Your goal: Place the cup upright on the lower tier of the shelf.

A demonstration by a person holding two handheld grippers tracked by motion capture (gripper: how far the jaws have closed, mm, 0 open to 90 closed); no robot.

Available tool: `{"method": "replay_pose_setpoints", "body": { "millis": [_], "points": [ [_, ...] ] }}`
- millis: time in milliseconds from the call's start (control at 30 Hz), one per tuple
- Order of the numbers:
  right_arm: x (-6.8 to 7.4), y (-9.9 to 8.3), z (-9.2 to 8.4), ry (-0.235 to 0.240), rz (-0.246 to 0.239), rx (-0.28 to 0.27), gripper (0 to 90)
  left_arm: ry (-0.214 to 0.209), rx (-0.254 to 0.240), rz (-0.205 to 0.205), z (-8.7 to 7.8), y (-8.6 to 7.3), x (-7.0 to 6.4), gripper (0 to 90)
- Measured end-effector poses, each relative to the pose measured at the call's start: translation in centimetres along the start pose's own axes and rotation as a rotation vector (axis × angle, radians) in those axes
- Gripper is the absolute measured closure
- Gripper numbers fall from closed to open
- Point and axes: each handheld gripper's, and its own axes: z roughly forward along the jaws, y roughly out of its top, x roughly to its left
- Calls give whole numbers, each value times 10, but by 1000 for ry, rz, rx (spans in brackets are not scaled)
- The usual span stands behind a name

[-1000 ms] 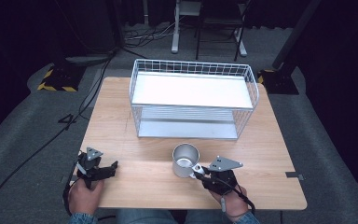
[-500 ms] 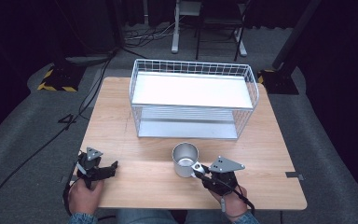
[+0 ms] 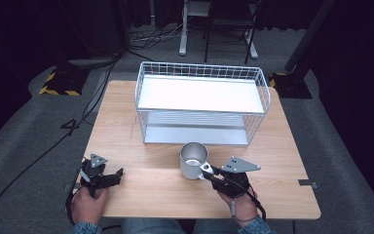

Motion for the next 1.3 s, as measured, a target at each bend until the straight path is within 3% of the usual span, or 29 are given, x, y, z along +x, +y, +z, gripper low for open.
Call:
{"method": "replay_pose_setpoints", "body": {
  "millis": [700, 933, 1100, 1300],
  "points": [
    [-30, 51, 24, -58, 43, -59, 718, -6, 1, 5, 0, 0, 0, 147],
    [-39, 62, 38, -85, 79, -72, 718, -6, 3, 3, 0, 0, 0, 147],
    [-47, 72, 54, -139, 89, -97, 718, -6, 3, 4, 0, 0, 0, 147],
    [-55, 79, 67, -155, 128, -120, 718, -5, 2, 4, 1, 1, 0, 146]
  ]
}}
